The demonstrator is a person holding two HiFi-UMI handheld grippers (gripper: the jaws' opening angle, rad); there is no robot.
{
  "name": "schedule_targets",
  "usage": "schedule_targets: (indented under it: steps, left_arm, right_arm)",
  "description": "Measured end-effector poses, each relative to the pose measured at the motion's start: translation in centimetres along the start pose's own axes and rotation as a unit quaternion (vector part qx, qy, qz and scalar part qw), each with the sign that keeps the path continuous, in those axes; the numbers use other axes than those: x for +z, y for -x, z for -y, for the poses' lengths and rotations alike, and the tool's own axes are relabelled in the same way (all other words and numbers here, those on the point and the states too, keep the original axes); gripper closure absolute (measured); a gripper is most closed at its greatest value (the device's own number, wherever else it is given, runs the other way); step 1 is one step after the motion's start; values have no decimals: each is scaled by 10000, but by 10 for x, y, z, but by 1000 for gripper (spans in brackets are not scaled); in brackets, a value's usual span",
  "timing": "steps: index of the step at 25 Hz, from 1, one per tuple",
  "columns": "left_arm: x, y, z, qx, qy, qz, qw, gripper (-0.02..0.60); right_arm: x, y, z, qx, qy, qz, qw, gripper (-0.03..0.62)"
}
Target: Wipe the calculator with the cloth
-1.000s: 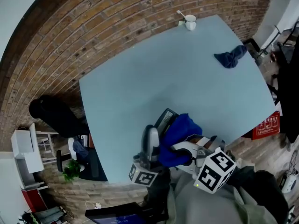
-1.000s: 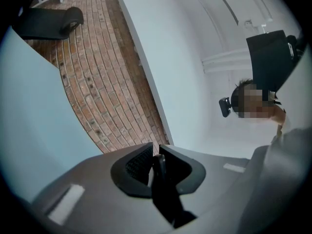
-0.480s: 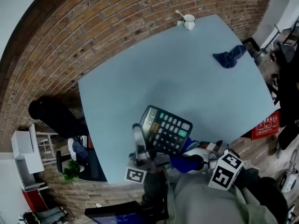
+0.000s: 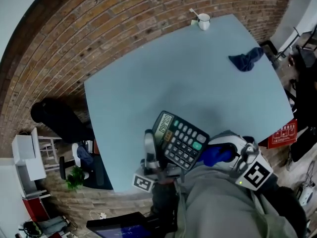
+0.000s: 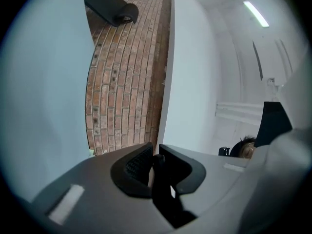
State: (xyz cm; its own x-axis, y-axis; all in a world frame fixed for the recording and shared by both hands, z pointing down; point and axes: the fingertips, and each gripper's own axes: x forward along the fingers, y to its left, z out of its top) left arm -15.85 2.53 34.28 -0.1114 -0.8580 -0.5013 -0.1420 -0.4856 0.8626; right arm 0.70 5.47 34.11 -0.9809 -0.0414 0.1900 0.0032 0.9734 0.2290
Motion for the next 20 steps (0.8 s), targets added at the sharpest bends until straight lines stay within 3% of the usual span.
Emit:
schedule_targets:
  steps: [3,6,8,10,13,17,20]
  left_arm:
    - [0,1,-2,-77,305,81,9995,545]
    - [-6,-3,-3,-207,734,44,9971,546]
    - [-16,-7,-4,-271,989,-137,9946,546]
    - [-28,-9,-3,-332,1172,-360,9919,546]
    - [-35,-9,5,-526,1328,-537,9883,546]
    - [-39,-7,9,-596,1208,-725,9882,548]
    - [-41,-6,12,-629,1141,-766,9885,548]
  right_arm:
    - [-2,8,25,-409,-1110,580,9913,525]
    - [13,-1,12,158,-1966,1526,9684,525]
    - [19,-13,-8,574,-2067,1707,9617,525]
    - [15,-22,-15,646,-2061,1659,9622,525]
    - [8,-24,6,356,-2198,1737,9593,525]
    - [2,-16,51,-159,-2267,1847,9562,525]
    - [3,-16,66,-209,-2263,1980,9535,525]
